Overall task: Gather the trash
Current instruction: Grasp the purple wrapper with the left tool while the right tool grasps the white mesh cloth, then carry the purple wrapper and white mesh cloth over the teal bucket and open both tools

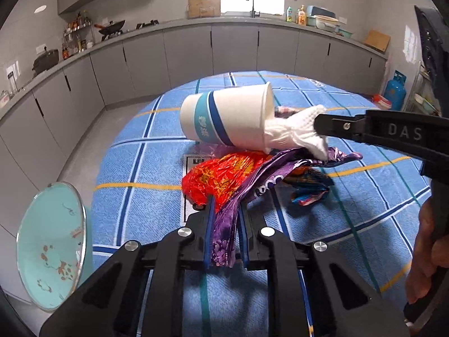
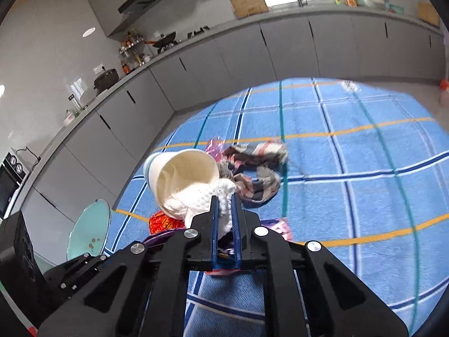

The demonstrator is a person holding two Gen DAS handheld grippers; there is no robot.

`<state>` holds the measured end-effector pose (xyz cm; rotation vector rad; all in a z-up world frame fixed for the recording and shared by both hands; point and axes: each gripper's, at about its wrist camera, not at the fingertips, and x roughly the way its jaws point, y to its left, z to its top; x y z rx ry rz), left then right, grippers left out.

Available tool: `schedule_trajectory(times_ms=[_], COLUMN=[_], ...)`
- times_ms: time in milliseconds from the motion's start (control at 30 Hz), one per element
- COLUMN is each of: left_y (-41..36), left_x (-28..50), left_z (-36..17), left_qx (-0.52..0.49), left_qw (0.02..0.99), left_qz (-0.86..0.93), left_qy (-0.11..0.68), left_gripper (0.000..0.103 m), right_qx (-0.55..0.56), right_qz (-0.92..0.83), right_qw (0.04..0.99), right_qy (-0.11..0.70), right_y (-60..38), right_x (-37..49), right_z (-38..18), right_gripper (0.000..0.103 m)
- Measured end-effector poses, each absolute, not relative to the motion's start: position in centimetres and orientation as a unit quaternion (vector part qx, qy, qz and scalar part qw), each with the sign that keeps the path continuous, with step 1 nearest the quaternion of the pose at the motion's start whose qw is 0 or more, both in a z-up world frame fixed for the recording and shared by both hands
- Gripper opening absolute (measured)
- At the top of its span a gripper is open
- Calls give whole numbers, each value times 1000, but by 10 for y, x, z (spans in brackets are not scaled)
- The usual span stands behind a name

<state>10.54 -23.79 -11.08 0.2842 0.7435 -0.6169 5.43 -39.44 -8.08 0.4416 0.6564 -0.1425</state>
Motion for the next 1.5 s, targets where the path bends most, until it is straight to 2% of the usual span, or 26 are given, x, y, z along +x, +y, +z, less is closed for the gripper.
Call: schedule_trajectory(times_ms=[667, 1500], left_y=[-152, -3], left_x=[89, 108], left_z=[-64, -44], left_qx=[67, -11], left_qw=[907, 943], left_qz=[-244, -81], left_qy=[336, 322], left_gripper=[15, 15], right_qx=[182, 134], right_qz=[-123, -13], right_qw=[944, 956], right_qy=[248, 259], right_y=[-386, -246], right_x=[-16, 45], right_z=[-28, -17], right_gripper=[10, 10])
